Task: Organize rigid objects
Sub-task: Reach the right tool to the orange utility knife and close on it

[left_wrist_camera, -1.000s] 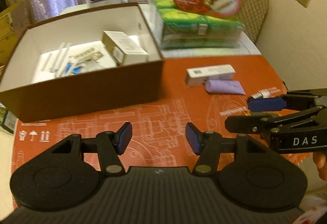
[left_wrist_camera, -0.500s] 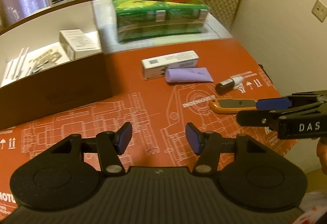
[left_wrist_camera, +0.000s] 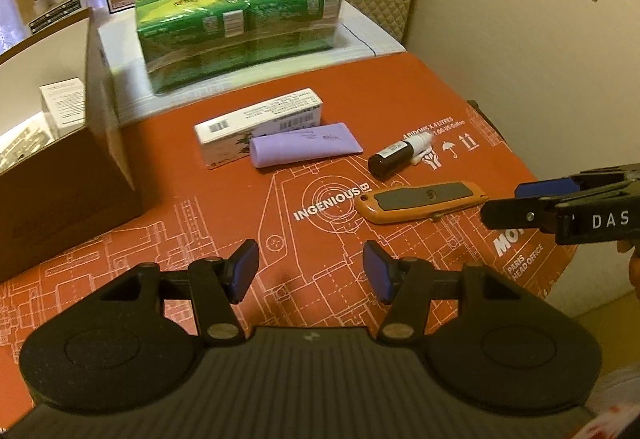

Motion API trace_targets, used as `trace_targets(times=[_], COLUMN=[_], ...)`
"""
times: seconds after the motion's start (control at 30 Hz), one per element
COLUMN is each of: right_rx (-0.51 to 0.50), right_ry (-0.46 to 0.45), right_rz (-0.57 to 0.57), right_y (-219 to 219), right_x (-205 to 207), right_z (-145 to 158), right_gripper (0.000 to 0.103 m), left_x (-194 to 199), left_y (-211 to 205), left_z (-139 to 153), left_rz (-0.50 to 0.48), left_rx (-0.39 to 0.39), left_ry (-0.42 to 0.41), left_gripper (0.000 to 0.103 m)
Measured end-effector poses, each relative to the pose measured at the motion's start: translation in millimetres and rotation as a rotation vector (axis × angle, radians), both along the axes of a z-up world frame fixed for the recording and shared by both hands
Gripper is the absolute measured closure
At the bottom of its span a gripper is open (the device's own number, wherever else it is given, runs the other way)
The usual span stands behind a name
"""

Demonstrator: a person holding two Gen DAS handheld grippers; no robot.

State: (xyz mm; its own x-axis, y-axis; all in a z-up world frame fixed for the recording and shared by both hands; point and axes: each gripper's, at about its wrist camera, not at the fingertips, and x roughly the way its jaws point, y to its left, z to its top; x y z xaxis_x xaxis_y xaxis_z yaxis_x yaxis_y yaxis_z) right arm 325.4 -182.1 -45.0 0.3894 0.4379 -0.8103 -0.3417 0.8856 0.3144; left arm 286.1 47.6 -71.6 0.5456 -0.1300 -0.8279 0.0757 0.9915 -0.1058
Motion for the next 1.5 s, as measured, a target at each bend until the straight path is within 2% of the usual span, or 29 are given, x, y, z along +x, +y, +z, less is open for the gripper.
trace_targets(times=[0.17,0.5,0.77,0.9,0.93,0.97,1.0,1.1,1.2,1.27,1.5], right_rx=[-0.065,-0.087,-0.178,-0.225,-0.224,-0.218,-0.213,-0.190,-0.155,-0.165,-0.187], right_ry=[-0.070,-0.162,-0.177,-0.189,-0.184,-0.179,-0.176,-0.150,-0.111,-0.127,-0.168], right_rz=[0.067,0.268,0.463,0.522,0.540,0.555,0.565,0.599,0.637,0.641,0.545], right_y=[-1.8,16.5,37.1,41.5,42.0,42.1,42.6,43.0,45.3,50.0,63.9], right_x=[1.9,27.3,41.6,38.6,36.7,34.6,32.1,24.0,14.7,7.4,4.6], right_z=[-16.1,-42.2,-71.9,-77.7,-77.7,-77.8,-76.9,-74.6,-74.2,-76.4,-78.2], right_gripper=[0.041,0.041,0.041,0.042,0.043,0.048,0.055,0.066,0.069,0.069,0.069], left_x=[9.9,27.5,31.2,32.2,32.7,33.1,33.2,33.5,34.2,34.3,31.6], left_y=[-3.1,4.1,8.7,13.7,15.0,15.8,16.6,17.6,17.2,16.3,17.1], left_z=[-10.9,-29.5,-32.9,-32.5,-32.9,-33.3,-33.9,-34.8,-36.1,-36.5,-37.8], left_rz=[-0.012,0.016,0.031,0.048,0.052,0.055,0.058,0.061,0.061,0.060,0.064], left_rx=[0.010,0.034,0.036,0.036,0.036,0.037,0.037,0.035,0.034,0.034,0.040], left_ry=[0.011,0.046,0.065,0.069,0.072,0.073,0.075,0.078,0.082,0.082,0.089], left_gripper=[0.049,0.049,0.049,0.049,0.049,0.049,0.049,0.049,0.049,0.049,0.049])
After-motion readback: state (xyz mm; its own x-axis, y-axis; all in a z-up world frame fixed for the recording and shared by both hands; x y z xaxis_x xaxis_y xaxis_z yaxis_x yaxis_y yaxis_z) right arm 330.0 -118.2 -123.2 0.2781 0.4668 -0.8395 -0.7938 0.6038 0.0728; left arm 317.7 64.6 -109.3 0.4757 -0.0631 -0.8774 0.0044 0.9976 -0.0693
